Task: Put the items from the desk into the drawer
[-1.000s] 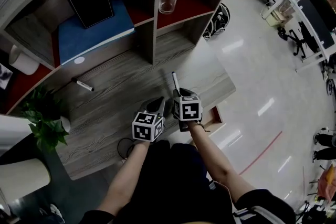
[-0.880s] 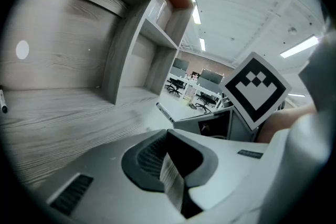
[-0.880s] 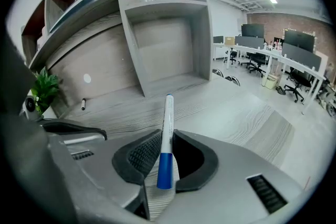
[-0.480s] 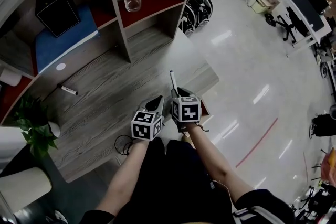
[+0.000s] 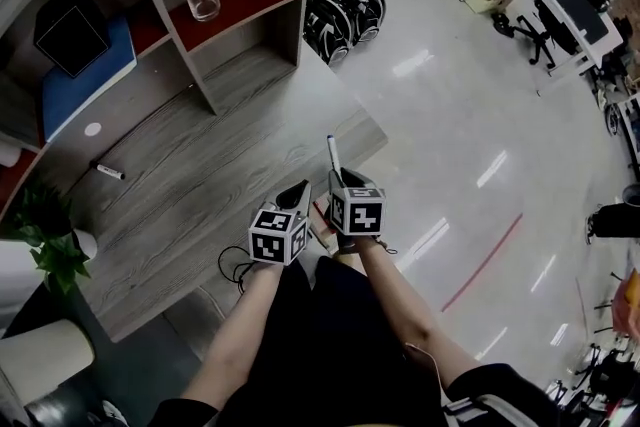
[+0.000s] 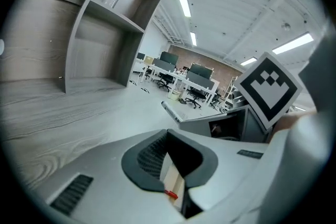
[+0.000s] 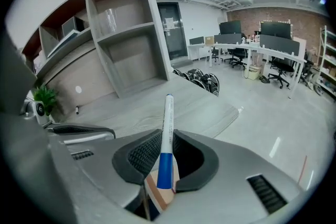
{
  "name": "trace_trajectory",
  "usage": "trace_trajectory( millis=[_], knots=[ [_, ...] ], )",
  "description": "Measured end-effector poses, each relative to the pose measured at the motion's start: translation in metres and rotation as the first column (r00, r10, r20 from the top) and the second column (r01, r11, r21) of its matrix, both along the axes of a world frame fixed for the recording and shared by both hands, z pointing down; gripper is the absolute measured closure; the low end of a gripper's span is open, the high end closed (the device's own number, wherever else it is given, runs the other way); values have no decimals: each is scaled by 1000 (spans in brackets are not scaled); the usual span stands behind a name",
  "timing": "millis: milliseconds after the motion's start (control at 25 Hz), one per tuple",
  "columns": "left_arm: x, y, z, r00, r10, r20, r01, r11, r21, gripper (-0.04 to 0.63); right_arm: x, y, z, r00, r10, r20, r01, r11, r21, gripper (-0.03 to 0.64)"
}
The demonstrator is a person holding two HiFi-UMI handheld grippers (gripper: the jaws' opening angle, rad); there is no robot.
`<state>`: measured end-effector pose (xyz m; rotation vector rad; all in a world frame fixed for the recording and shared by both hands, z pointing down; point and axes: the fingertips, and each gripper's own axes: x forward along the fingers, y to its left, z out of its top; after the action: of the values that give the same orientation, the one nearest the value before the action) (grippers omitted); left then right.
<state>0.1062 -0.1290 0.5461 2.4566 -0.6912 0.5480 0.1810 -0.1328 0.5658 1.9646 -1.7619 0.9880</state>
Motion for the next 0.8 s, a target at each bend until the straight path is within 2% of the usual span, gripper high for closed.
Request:
trace_trajectory(
  millis=[480, 800],
  knots=[
    [51, 41, 4, 998, -59, 23, 59, 998, 4, 600, 60, 55, 7, 1000, -13, 27, 13, 1000, -10, 560],
    [71, 67, 14, 992, -120, 33, 119, 993, 15, 600, 79, 81, 19, 996, -72, 42, 73, 997, -11, 560]
  ],
)
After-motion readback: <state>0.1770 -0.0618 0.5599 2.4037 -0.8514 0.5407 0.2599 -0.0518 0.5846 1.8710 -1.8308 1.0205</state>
